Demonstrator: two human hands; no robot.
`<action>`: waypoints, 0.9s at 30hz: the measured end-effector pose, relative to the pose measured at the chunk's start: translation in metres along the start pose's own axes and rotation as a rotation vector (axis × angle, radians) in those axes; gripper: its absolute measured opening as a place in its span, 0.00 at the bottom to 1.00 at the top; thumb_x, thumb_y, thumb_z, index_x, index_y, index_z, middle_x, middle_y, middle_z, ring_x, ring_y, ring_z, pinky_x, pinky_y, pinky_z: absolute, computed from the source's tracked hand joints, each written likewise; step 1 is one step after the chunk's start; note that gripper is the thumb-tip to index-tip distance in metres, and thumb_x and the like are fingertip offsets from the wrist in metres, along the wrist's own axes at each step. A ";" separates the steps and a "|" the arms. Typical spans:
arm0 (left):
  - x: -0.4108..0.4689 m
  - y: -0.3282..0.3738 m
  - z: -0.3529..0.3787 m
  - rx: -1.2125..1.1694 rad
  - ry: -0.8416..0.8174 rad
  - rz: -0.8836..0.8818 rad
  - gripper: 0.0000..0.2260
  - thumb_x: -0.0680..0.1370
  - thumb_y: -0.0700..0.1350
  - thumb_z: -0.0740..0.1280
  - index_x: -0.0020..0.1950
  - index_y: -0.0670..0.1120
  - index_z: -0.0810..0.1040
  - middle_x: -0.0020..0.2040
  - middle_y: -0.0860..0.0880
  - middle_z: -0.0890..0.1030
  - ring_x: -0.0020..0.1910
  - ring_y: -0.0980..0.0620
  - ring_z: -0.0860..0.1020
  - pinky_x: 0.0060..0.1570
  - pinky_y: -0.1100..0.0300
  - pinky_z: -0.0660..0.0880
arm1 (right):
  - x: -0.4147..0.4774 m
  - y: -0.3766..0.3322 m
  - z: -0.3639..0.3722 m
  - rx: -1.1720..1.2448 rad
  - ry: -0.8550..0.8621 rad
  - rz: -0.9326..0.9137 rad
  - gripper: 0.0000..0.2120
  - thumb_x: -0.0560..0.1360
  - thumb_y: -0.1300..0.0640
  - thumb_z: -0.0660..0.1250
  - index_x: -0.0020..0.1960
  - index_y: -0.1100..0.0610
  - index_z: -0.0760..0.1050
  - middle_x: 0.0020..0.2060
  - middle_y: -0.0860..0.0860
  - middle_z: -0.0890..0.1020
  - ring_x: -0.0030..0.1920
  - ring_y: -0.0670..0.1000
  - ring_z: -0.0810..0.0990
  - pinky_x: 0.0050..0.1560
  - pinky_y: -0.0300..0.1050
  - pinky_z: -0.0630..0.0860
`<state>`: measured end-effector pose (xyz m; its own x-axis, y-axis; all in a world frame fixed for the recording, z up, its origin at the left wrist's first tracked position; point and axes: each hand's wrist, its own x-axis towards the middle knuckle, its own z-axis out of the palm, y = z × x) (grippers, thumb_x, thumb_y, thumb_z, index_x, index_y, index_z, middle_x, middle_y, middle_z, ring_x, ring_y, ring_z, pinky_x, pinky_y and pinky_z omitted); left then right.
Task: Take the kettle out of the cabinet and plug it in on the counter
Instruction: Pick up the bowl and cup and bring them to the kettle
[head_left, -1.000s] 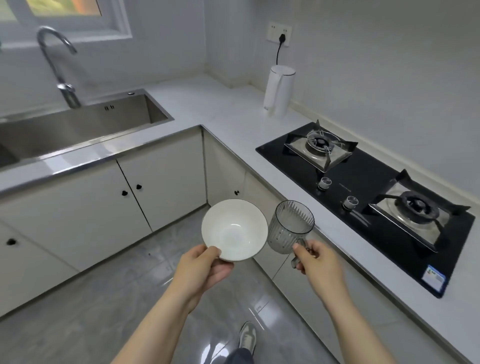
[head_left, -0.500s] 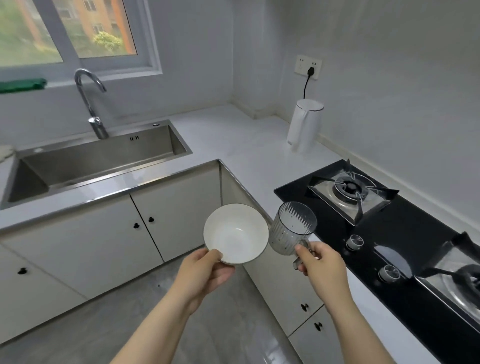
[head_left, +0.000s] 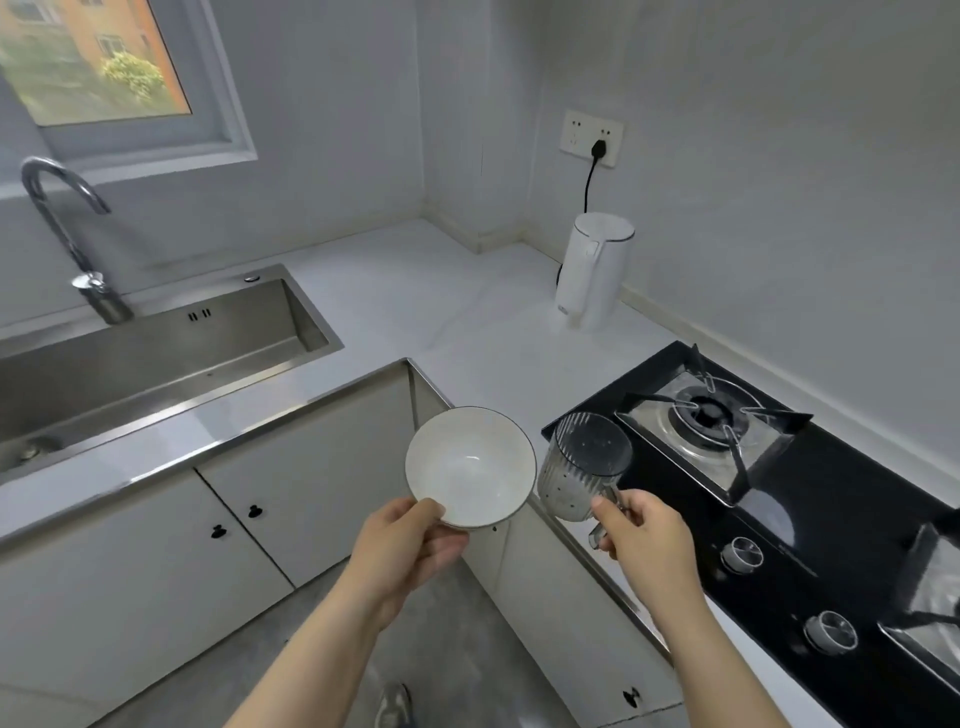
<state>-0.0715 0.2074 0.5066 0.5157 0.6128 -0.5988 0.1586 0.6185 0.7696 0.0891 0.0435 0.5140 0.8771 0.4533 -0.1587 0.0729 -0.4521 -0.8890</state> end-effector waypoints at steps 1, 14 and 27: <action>0.006 0.005 -0.001 -0.001 -0.002 -0.001 0.08 0.76 0.38 0.63 0.52 0.37 0.77 0.47 0.35 0.84 0.47 0.40 0.84 0.49 0.52 0.81 | 0.003 -0.005 0.003 -0.002 0.001 0.002 0.08 0.76 0.57 0.66 0.42 0.61 0.78 0.30 0.55 0.80 0.31 0.50 0.77 0.36 0.44 0.75; 0.129 0.102 -0.032 0.095 -0.141 -0.063 0.09 0.75 0.37 0.64 0.53 0.33 0.75 0.44 0.36 0.78 0.41 0.41 0.84 0.47 0.52 0.81 | 0.079 -0.061 0.093 0.059 0.145 0.090 0.07 0.75 0.57 0.67 0.41 0.60 0.78 0.33 0.59 0.81 0.33 0.50 0.79 0.40 0.47 0.76; 0.203 0.137 0.028 0.177 -0.203 -0.103 0.07 0.75 0.36 0.64 0.51 0.35 0.77 0.40 0.35 0.83 0.39 0.41 0.84 0.40 0.55 0.81 | 0.164 -0.052 0.079 0.071 0.261 0.168 0.07 0.75 0.56 0.67 0.41 0.57 0.79 0.29 0.53 0.80 0.33 0.51 0.77 0.43 0.52 0.78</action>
<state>0.0787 0.4024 0.4963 0.6446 0.4291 -0.6327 0.3539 0.5661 0.7445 0.1915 0.2020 0.4999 0.9670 0.1603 -0.1980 -0.1082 -0.4451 -0.8889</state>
